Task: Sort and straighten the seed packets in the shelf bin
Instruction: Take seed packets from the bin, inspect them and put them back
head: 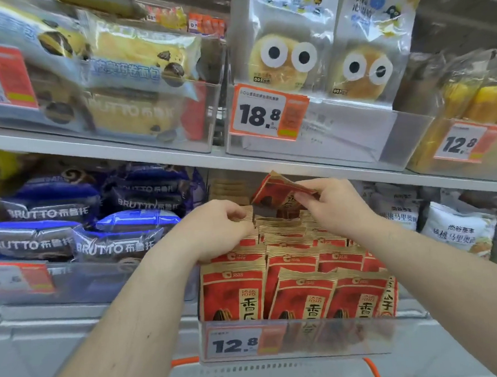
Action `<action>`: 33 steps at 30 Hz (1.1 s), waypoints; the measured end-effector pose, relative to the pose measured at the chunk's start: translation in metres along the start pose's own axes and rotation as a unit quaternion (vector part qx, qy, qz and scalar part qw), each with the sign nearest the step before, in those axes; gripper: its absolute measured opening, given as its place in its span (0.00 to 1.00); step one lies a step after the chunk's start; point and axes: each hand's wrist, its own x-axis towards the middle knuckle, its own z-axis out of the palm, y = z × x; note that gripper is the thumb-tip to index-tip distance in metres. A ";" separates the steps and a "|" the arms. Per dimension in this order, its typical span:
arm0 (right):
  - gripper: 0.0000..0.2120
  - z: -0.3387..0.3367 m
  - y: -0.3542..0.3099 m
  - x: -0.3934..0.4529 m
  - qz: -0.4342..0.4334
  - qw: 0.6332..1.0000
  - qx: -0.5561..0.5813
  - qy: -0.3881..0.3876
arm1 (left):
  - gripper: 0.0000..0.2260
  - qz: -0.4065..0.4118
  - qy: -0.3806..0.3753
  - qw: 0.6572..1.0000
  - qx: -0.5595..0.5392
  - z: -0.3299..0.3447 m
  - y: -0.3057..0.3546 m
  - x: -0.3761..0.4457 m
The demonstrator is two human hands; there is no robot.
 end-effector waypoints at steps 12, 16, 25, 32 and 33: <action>0.24 0.029 0.003 0.058 0.118 0.968 -0.165 -0.149 | 0.30 0.057 -0.127 0.990 0.009 -0.009 -0.024 -0.007; 0.19 0.045 0.002 0.068 0.104 0.974 -0.175 -0.095 | 0.39 0.071 -0.164 0.984 0.021 -0.013 -0.028 -0.006; 0.15 0.062 -0.011 0.092 0.069 0.971 -0.218 -0.066 | 0.38 0.090 -0.159 0.981 0.058 -0.013 -0.029 -0.006; 0.05 0.069 -0.018 0.099 0.051 0.976 -0.179 -0.113 | 0.39 0.106 -0.151 0.980 0.073 -0.013 -0.029 -0.005; 0.03 0.067 -0.018 0.098 0.046 0.975 -0.179 -0.120 | 0.39 0.106 -0.152 0.980 0.073 -0.013 -0.029 -0.005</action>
